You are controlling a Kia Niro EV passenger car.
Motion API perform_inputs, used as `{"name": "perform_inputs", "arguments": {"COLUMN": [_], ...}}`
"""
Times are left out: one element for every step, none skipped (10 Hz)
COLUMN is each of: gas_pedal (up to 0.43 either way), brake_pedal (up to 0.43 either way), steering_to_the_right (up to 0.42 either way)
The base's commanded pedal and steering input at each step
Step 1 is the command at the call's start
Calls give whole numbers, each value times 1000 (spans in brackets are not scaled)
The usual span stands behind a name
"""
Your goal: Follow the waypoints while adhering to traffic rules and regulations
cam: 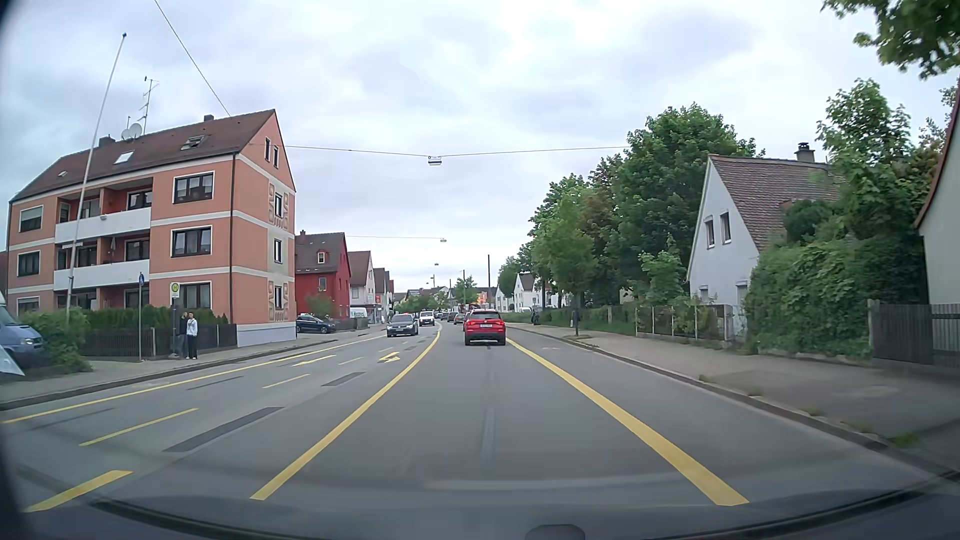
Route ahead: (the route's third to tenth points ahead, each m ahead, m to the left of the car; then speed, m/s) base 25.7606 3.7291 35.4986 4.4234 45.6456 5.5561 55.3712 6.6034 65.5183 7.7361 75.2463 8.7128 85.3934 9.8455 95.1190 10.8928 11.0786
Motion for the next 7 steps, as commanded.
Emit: {"name": "perform_inputs", "arguments": {"gas_pedal": [169,169,169,169,169,169,169], "brake_pedal": [0,0,0,0,0,0,0], "steering_to_the_right": [-12,-15,-16,-16,-16,-17,-17]}}
